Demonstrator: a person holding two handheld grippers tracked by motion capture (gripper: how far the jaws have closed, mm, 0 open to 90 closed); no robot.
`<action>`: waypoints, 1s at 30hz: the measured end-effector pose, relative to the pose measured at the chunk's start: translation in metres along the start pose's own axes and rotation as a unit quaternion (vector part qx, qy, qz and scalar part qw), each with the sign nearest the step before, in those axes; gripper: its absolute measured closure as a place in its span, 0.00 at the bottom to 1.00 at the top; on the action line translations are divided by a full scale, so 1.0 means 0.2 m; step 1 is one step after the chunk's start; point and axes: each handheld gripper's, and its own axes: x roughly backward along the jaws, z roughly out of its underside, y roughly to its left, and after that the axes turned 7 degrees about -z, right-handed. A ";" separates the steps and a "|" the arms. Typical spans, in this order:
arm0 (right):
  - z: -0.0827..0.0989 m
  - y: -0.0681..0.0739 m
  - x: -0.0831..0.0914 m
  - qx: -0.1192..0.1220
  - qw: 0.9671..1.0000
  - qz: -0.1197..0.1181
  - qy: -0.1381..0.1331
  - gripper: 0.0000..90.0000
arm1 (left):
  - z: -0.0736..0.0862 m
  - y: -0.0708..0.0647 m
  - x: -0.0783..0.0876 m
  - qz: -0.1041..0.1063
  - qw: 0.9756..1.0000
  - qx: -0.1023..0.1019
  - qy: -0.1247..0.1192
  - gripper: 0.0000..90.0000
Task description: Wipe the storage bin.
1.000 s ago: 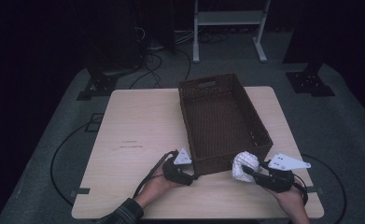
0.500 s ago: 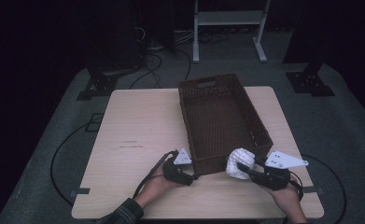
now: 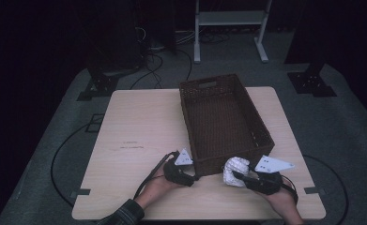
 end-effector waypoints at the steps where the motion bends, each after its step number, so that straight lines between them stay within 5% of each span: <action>1: 0.01 0.00 -0.01 0.000 1.000 0.000 0.004 0.71 | 0.00 0.00 0.00 0.000 1.000 0.000 0.000 0.33; 17: 0.09 0.00 -0.16 -0.013 0.998 -0.022 0.055 0.71 | 0.00 0.00 0.00 0.000 1.000 0.000 0.000 0.33; 23: 0.08 0.00 -0.15 -0.013 0.998 -0.020 0.050 0.70 | 0.00 0.00 0.00 -0.001 1.000 -0.001 0.000 0.33; 30: 0.02 0.03 -0.09 0.000 1.000 -0.019 0.012 0.70 | 0.00 0.00 0.00 0.000 1.000 0.001 0.000 0.33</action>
